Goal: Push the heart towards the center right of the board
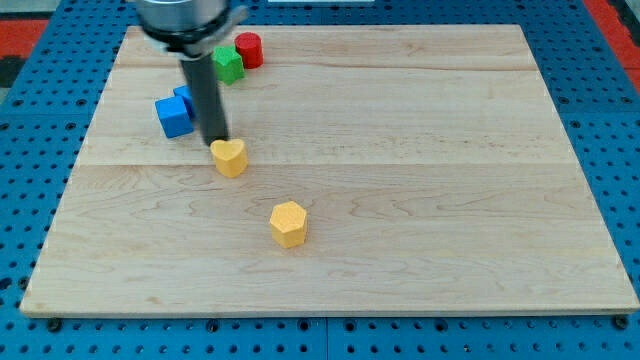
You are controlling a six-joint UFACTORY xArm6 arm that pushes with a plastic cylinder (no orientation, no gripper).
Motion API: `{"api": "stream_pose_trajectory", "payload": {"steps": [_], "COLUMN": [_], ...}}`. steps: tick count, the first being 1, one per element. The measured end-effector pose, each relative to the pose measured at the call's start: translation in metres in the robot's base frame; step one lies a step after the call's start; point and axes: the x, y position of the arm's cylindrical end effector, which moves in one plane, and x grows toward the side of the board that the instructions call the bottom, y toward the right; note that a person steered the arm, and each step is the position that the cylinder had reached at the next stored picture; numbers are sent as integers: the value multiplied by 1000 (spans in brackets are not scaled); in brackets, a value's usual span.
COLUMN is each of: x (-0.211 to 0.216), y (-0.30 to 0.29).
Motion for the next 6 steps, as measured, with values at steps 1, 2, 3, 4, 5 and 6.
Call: {"api": "stream_pose_trajectory", "payload": {"steps": [1, 2, 3, 4, 5, 6], "x": [14, 19, 21, 36, 56, 48], "y": [-9, 77, 118, 40, 67, 166]}}
